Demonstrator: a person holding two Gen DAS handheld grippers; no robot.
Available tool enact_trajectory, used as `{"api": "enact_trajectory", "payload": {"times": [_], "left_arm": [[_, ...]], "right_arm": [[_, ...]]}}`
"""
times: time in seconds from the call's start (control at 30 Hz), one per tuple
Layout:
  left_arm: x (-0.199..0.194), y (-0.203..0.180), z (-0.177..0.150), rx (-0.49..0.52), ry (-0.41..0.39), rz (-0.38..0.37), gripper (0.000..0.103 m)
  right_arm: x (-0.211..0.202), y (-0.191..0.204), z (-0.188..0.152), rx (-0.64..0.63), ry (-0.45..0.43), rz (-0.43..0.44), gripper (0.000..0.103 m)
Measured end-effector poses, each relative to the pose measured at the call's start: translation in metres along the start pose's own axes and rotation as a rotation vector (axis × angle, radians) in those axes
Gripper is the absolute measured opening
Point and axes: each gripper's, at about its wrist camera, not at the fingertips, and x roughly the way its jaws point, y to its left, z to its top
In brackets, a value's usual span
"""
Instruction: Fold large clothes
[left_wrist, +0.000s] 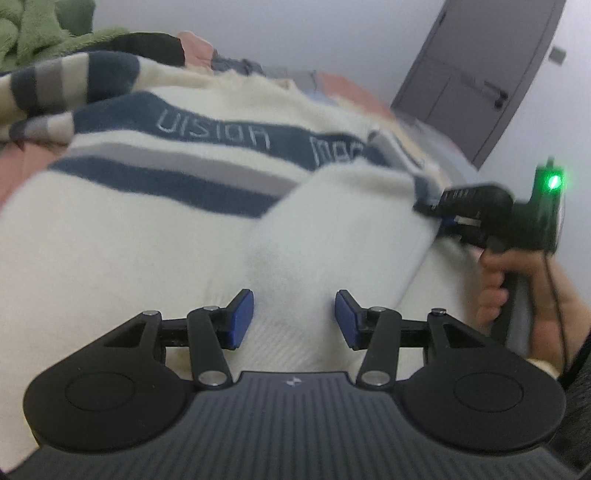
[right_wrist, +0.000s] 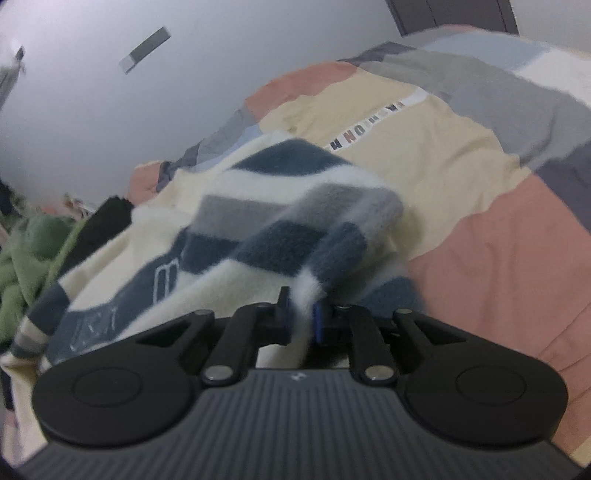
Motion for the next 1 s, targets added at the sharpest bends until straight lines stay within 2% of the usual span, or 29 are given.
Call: {"api": "enact_trajectory", "payload": {"times": [0.23, 0.43, 0.53, 0.63, 0.73, 0.77, 0.8, 0.87, 1.0], "left_arm": [[-0.011, 0.002, 0.001, -0.004, -0.022, 0.013, 0.055], [-0.032, 0.005, 0.007, -0.021, -0.094, 0.025, 0.055], [-0.041, 0.012, 0.012, -0.031, -0.123, 0.063, 0.055], [-0.051, 0.023, 0.019, -0.037, -0.159, 0.12, 0.055], [-0.063, 0.043, 0.032, -0.053, -0.205, 0.219, 0.055], [-0.069, 0.05, 0.036, -0.068, -0.233, 0.245, 0.055], [-0.075, 0.059, 0.042, -0.086, -0.249, 0.26, 0.055], [-0.084, 0.08, 0.055, -0.141, -0.244, 0.298, 0.055], [-0.093, 0.125, 0.078, -0.092, -0.213, 0.438, 0.055]], "right_arm": [[-0.034, 0.018, -0.003, -0.092, 0.012, -0.044, 0.019], [-0.077, 0.043, -0.027, -0.17, 0.026, 0.09, 0.019], [-0.086, 0.062, -0.036, -0.235, 0.023, 0.17, 0.019], [-0.082, 0.079, -0.044, -0.317, 0.029, 0.166, 0.019], [-0.069, 0.087, -0.05, -0.336, 0.064, 0.174, 0.019], [-0.064, 0.088, -0.052, -0.342, 0.077, 0.17, 0.024], [-0.059, 0.088, -0.054, -0.351, 0.093, 0.172, 0.039], [-0.057, 0.089, -0.057, -0.35, 0.1, 0.183, 0.054], [-0.056, 0.089, -0.059, -0.334, 0.111, 0.235, 0.055]]}}
